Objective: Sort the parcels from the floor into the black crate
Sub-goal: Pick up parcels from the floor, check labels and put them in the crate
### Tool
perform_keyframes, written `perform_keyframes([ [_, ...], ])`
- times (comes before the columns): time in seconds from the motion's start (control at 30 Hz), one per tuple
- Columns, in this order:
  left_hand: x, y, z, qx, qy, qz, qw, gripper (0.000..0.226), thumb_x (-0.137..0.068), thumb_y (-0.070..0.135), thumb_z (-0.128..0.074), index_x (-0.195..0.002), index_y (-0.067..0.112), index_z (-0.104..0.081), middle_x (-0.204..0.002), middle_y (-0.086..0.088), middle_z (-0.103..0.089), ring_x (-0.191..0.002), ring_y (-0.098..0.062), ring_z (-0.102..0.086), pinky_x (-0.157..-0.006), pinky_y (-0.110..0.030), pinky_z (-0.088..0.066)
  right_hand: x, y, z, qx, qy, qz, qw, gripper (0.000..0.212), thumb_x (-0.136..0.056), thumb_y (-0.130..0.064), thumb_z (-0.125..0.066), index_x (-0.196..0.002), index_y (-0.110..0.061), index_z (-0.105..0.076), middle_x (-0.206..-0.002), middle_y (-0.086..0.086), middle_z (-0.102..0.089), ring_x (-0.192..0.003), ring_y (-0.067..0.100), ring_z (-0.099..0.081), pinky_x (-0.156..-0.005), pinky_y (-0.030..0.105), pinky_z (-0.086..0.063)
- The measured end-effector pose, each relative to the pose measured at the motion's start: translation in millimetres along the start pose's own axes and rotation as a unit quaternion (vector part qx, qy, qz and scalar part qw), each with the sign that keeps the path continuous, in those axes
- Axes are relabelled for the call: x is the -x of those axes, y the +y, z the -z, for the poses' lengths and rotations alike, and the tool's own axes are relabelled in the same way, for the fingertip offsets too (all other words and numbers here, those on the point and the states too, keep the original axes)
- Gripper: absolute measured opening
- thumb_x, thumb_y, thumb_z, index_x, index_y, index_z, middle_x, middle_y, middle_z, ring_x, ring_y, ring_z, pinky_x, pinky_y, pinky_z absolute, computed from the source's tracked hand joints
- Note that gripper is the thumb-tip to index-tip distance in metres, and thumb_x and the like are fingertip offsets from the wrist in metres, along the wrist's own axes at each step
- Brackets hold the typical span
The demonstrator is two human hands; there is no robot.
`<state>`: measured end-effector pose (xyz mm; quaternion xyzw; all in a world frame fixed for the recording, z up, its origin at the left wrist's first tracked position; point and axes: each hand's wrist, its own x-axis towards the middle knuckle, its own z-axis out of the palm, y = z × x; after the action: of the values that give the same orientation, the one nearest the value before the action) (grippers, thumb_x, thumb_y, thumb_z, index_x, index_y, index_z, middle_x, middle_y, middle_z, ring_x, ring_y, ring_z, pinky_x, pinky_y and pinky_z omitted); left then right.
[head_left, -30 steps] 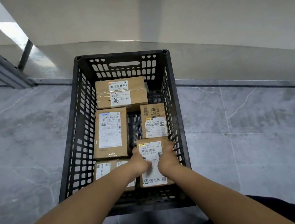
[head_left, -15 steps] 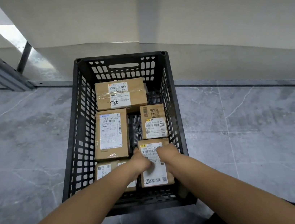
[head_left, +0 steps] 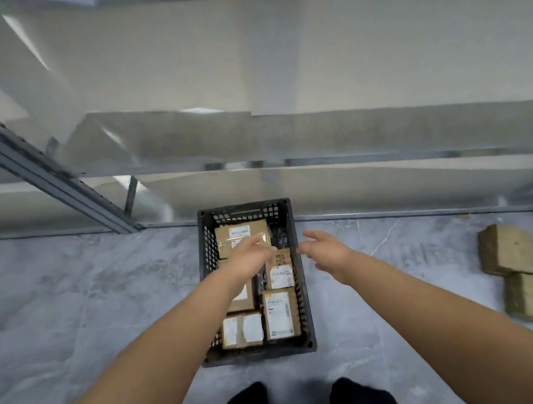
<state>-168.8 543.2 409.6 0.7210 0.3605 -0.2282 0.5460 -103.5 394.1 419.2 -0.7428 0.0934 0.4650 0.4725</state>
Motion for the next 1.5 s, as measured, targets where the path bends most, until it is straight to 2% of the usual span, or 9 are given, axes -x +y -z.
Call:
perform_keyframes([
  [0.1,69,67,19,-0.008,-0.009,-0.032,0.999,0.062,-0.089,0.029,-0.061,-0.143,0.015,-0.035,-0.138,-0.001,-0.048,-0.127,-0.021,-0.045,-0.098,-0.03,-0.037,70,-52,22,0.008,0.004,0.049,0.999,0.031,-0.09,-0.008,-0.055,-0.118,-0.018,-0.052,-0.117,0.005,-0.052,-0.085,0.003,-0.052,-0.087,0.026,-0.037],
  [0.23,149,148,43,-0.018,-0.016,-0.093,0.995,0.064,-0.088,0.025,-0.064,-0.143,0.013,-0.033,-0.139,-0.005,-0.049,-0.112,-0.015,-0.051,-0.085,-0.024,-0.039,159,-116,61,0.008,0.014,0.088,0.996,0.056,-0.09,-0.014,-0.059,-0.141,-0.014,-0.036,-0.134,0.007,-0.049,-0.108,0.014,-0.047,-0.088,0.027,-0.038],
  [0.33,197,199,58,-0.06,-0.014,-0.144,0.988,0.065,-0.086,0.023,-0.066,-0.141,0.012,-0.035,-0.135,-0.006,-0.051,-0.113,-0.016,-0.052,-0.089,-0.024,-0.041,216,-156,95,0.009,0.048,0.131,0.99,0.055,-0.09,-0.015,-0.059,-0.141,-0.014,-0.038,-0.138,0.01,-0.049,-0.107,0.015,-0.049,-0.081,0.028,-0.042],
  [0.43,232,250,66,-0.084,-0.023,-0.214,0.973,0.064,-0.085,0.022,-0.067,-0.141,0.01,-0.037,-0.135,-0.008,-0.051,-0.113,-0.016,-0.052,-0.089,-0.021,-0.04,265,-182,128,-0.003,0.091,0.187,0.978,0.051,-0.09,-0.014,-0.059,-0.139,-0.014,-0.041,-0.14,0.009,-0.048,-0.12,0.019,-0.05,-0.09,0.032,-0.041],
  [0.6,267,317,51,-0.101,-0.045,-0.315,0.943,0.058,-0.084,0.022,-0.067,-0.136,0.014,-0.043,-0.13,-0.005,-0.055,-0.107,-0.012,-0.053,-0.092,-0.023,-0.039,327,-193,164,-0.039,0.179,0.252,0.95,0.051,-0.089,-0.015,-0.061,-0.137,-0.015,-0.043,-0.137,0.008,-0.051,-0.108,0.014,-0.052,-0.086,0.028,-0.039],
  [0.73,287,356,11,-0.095,-0.116,-0.361,0.921,0.054,-0.087,0.021,-0.065,-0.136,0.014,-0.043,-0.131,-0.004,-0.055,-0.107,-0.012,-0.053,-0.085,-0.023,-0.037,369,-180,191,-0.08,0.255,0.275,0.924,0.051,-0.089,-0.017,-0.062,-0.136,-0.015,-0.044,-0.135,0.007,-0.053,-0.108,0.014,-0.053,-0.089,0.028,-0.042],
  [1.1,358,411,-132,-0.139,-0.265,-0.45,0.841,0.05,-0.086,0.02,-0.065,-0.133,0.013,-0.046,-0.122,-0.004,-0.057,-0.102,-0.012,-0.055,-0.082,-0.023,-0.036,476,-72,292,-0.14,0.466,0.231,0.842,0.049,-0.09,-0.024,-0.059,-0.136,-0.019,-0.044,-0.132,0.004,-0.055,-0.111,0.017,-0.052,-0.094,0.033,-0.044],
  [1.3,390,432,-223,-0.176,-0.291,-0.481,0.808,0.054,-0.086,0.025,-0.065,-0.135,0.015,-0.044,-0.127,-0.004,-0.057,-0.116,-0.019,-0.054,-0.092,-0.029,-0.039,507,-20,352,-0.15,0.488,0.229,0.829,0.049,-0.09,-0.025,-0.059,-0.136,-0.018,-0.044,-0.133,0.004,-0.054,-0.112,0.018,-0.053,-0.084,0.029,-0.043],
  [1.5,418,458,-332,-0.163,-0.293,-0.491,0.804,0.055,-0.086,0.025,-0.066,-0.135,0.014,-0.043,-0.125,-0.004,-0.057,-0.11,-0.016,-0.054,-0.088,-0.027,-0.039,546,31,440,-0.144,0.487,0.241,0.827,0.05,-0.089,-0.024,-0.061,-0.137,-0.018,-0.044,-0.131,0.005,-0.055,-0.113,0.019,-0.054,-0.09,0.031,-0.045],
])
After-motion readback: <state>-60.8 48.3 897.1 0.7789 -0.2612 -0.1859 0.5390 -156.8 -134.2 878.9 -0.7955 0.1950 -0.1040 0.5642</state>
